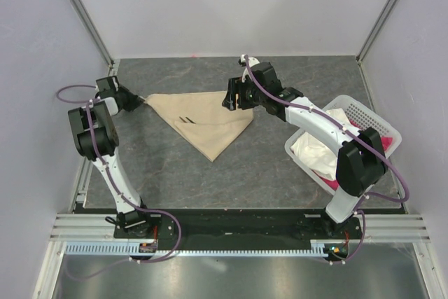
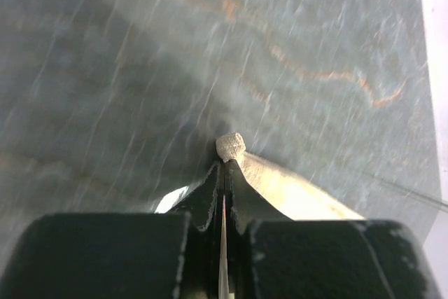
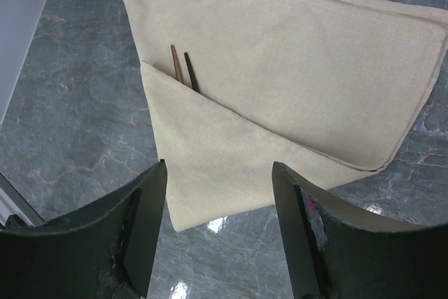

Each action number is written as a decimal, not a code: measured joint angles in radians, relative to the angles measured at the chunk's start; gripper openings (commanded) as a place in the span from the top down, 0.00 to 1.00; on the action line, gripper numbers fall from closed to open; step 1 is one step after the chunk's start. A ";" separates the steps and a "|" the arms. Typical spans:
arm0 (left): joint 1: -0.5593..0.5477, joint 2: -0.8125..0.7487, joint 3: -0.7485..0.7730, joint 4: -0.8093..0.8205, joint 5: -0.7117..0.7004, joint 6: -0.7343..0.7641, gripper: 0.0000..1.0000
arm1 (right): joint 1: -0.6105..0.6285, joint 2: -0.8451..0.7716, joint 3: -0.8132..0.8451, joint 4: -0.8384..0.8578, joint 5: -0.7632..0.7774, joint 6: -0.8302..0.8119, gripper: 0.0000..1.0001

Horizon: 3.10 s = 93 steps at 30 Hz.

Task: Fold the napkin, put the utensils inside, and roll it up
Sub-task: Fold the napkin

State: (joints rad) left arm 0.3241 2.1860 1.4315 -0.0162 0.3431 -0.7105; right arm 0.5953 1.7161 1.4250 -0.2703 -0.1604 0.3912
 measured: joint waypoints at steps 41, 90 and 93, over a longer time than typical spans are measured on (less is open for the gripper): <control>-0.224 -0.985 -0.717 0.011 0.041 0.026 0.98 | -0.019 -0.323 -0.350 -0.011 0.045 -0.051 0.29; -0.821 -1.051 -0.850 0.031 -0.133 0.110 0.98 | -0.027 -0.424 -0.420 -0.061 0.131 -0.020 0.28; -0.834 -1.044 -0.850 0.039 -0.135 0.117 0.98 | -0.028 -0.427 -0.424 -0.063 0.132 -0.019 0.28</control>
State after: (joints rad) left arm -0.5095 1.1416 0.5812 0.0223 0.2081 -0.5934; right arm 0.5674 1.2892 1.0012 -0.3328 -0.0288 0.3721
